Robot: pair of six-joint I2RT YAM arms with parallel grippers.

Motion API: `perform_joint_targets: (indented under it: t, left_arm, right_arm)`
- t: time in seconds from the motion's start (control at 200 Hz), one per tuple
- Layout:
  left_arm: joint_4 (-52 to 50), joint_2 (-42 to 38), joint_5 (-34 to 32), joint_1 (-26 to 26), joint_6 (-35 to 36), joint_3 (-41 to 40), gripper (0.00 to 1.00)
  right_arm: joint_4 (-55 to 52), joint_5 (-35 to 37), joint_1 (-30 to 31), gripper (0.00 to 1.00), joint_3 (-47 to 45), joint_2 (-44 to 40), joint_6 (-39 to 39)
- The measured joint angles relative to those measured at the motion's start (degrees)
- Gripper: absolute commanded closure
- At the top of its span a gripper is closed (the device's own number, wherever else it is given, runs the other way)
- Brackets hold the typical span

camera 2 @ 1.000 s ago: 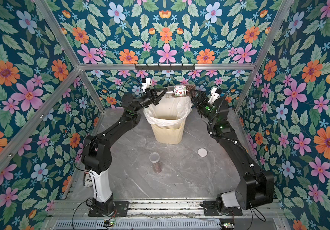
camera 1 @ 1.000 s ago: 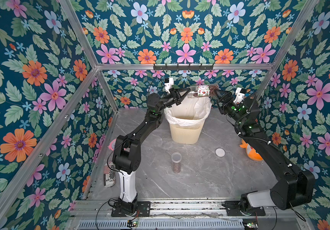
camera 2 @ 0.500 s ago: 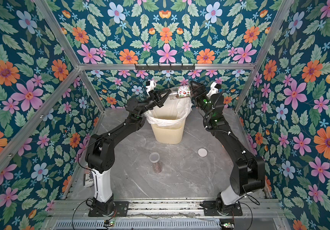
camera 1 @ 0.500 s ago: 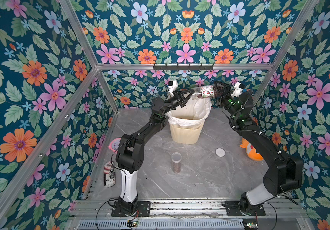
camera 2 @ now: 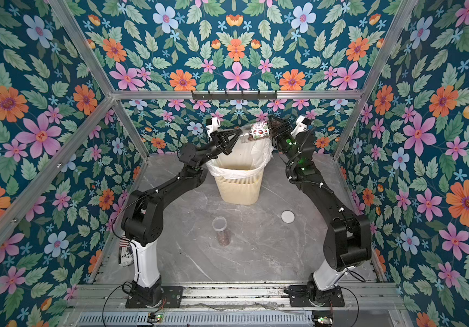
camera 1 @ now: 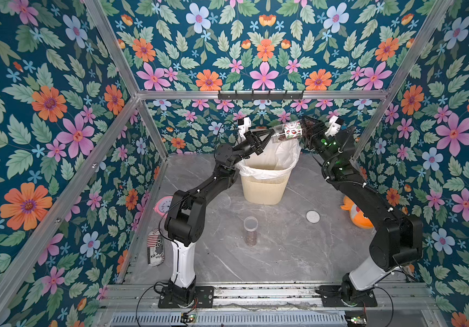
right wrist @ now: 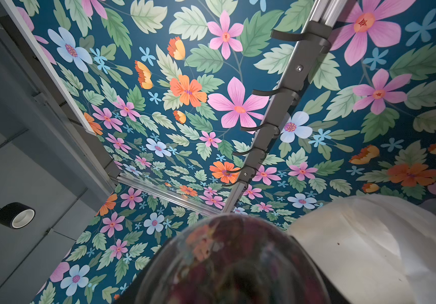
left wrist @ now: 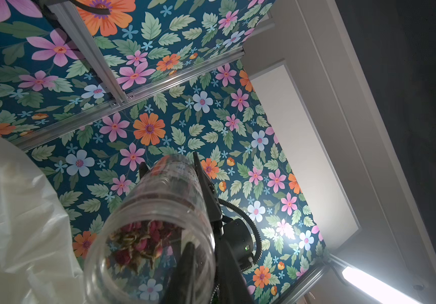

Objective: Empty the moldy dried flower tea in the jars
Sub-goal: Pour the moldy dried flower tea into the trash bin.

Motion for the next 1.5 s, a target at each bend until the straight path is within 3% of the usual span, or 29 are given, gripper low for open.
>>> perform_joint_targets:
  t: [0.135, 0.285, 0.6, 0.92, 1.11, 1.365, 1.5]
  left_arm:
    - [-2.2, -2.8, 0.3, 1.2, 1.6, -3.9, 0.35]
    - [-5.9, -6.9, -0.7, 3.3, 5.6, -7.4, 0.32]
    - [-16.6, -11.1, -1.0, 4.8, 14.2, -8.0, 0.31]
    - [-26.6, -13.8, -1.4, 5.9, 22.5, -5.8, 0.31]
    - [-30.1, -15.1, -1.8, 7.3, 25.0, -6.5, 0.32]
    - [-31.5, -16.0, -1.9, 8.2, 25.7, -7.8, 0.32]
    - [-31.5, -16.6, -1.9, 8.8, 25.8, -8.7, 0.32]
  right_arm:
    - [-3.7, 1.3, -0.2, 0.43, 1.7, -1.6, -4.3]
    - [-9.2, 2.4, 0.0, 0.44, 4.3, -2.8, -11.4]
    - [-30.0, 7.2, 3.6, 0.44, 17.4, -1.4, -33.4]
    - [-54.3, 12.8, 8.9, 0.45, 39.3, 10.8, -53.9]
    - [-62.0, 17.6, 13.5, 0.44, 48.7, 16.5, -64.3]
    - [-68.7, 23.1, 16.6, 0.42, 56.9, 21.8, -73.4]
    - [-68.3, 23.2, 16.1, 0.42, 54.8, 20.6, -73.7]
